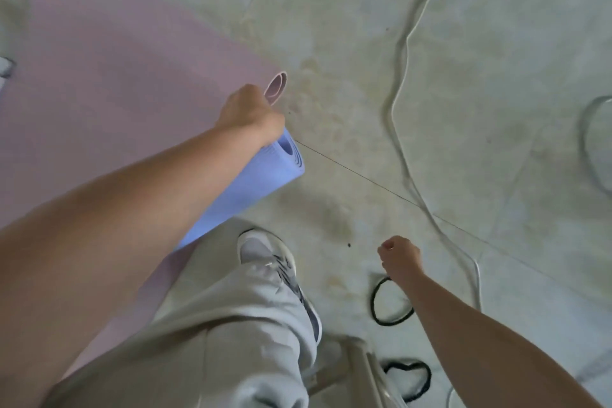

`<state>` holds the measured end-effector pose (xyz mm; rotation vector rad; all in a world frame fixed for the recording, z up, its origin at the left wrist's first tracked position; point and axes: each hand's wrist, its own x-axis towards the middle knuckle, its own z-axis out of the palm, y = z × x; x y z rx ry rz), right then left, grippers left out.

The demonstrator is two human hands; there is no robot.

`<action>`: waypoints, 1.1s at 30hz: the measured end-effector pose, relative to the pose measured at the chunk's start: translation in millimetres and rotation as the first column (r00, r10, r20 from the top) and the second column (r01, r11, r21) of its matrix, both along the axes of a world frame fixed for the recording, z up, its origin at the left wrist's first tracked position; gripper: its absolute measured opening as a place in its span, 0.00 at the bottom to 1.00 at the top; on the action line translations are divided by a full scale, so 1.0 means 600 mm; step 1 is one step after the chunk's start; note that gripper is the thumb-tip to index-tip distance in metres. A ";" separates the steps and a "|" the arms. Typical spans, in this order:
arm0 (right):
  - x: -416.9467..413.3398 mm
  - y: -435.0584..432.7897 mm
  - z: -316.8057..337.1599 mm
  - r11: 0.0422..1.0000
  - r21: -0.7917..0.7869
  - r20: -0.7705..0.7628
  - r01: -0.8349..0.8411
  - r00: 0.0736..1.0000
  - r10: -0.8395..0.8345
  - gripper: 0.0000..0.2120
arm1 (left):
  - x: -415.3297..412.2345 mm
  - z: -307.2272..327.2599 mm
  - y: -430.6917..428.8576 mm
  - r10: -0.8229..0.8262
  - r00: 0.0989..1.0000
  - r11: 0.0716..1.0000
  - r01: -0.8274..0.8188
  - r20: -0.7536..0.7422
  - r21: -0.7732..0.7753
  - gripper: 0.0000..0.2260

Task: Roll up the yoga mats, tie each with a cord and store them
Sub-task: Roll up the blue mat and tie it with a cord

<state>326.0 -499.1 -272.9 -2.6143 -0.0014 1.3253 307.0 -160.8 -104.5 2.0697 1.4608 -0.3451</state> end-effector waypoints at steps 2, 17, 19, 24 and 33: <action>-0.017 -0.027 -0.017 0.998 -0.046 -0.008 0.041 0.999 -0.042 0.05 | 0.002 -0.007 -0.010 -0.011 1.000 1.000 0.012 0.002 -0.023 0.06; -0.075 -0.048 -0.062 0.985 -0.171 -0.021 0.010 1.000 -0.014 0.10 | -0.006 -0.008 -0.038 -0.026 1.000 0.999 0.026 -0.010 -0.039 0.13; -0.071 -0.028 -0.056 0.989 -0.147 0.009 0.000 1.000 0.002 0.09 | -0.008 -0.006 -0.039 -0.034 0.999 0.999 0.033 -0.012 -0.027 0.14; -0.039 0.072 -0.026 0.990 0.117 0.050 0.074 0.995 -0.081 0.03 | -0.018 0.003 -0.023 -0.038 0.999 0.999 0.039 0.007 -0.021 0.12; -0.019 0.349 0.145 0.783 0.612 0.023 0.114 0.987 -0.162 0.11 | -0.092 0.136 0.077 0.104 0.981 0.988 -0.121 0.165 0.093 0.08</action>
